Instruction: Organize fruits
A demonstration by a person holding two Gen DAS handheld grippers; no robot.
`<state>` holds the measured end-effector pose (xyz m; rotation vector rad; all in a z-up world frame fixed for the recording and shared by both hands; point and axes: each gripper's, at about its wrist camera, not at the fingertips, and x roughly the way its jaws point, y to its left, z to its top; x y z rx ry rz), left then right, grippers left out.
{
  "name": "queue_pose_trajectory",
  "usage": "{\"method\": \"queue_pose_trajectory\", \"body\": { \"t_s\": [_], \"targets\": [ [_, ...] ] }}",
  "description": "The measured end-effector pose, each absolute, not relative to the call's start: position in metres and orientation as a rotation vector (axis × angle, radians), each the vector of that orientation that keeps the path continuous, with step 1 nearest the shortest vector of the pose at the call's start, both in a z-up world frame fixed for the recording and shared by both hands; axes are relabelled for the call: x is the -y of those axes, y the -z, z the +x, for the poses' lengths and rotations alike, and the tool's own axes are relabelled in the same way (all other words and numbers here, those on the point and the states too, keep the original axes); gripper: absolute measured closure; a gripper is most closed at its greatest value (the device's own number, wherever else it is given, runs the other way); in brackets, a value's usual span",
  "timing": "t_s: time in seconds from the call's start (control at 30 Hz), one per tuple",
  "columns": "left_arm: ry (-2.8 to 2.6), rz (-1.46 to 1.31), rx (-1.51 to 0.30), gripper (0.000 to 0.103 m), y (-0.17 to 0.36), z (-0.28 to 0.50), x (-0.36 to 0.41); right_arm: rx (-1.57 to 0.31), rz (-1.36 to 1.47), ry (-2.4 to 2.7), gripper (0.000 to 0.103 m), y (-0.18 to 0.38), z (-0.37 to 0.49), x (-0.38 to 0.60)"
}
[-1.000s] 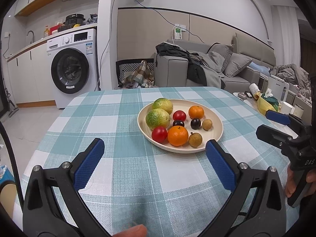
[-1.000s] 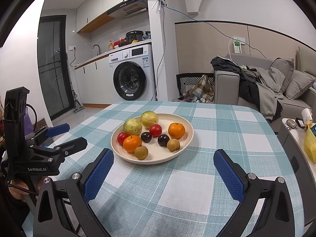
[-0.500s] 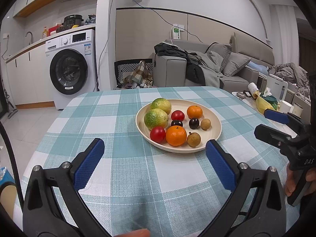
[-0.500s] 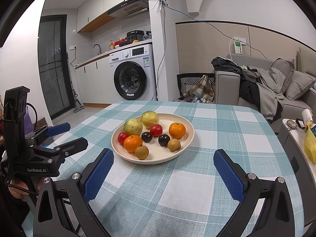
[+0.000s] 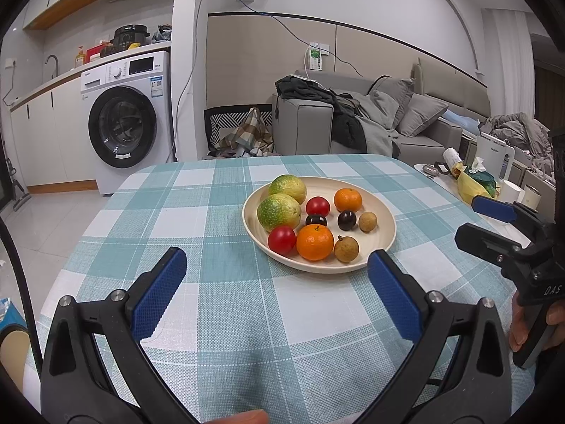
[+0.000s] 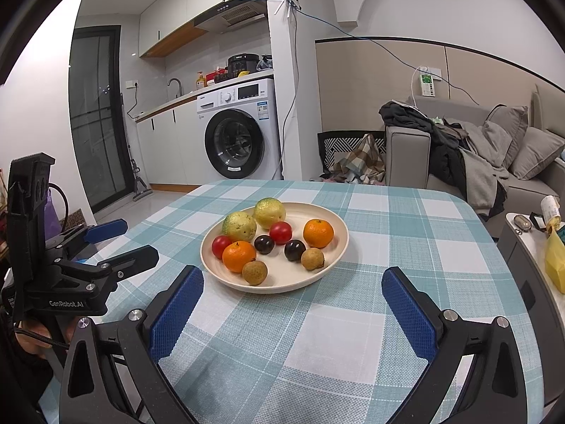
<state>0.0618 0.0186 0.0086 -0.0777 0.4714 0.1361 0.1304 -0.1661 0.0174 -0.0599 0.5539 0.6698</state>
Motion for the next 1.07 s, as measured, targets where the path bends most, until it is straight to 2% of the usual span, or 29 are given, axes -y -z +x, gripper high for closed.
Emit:
{"method": "queue_pose_trajectory", "body": {
  "t_s": [1.07],
  "targets": [
    [-0.130,-0.088,-0.465,0.001,-0.0082,0.0597,-0.0144,-0.555,-0.068,-0.675,0.000,-0.0168,0.1298,0.1624]
  ]
}}
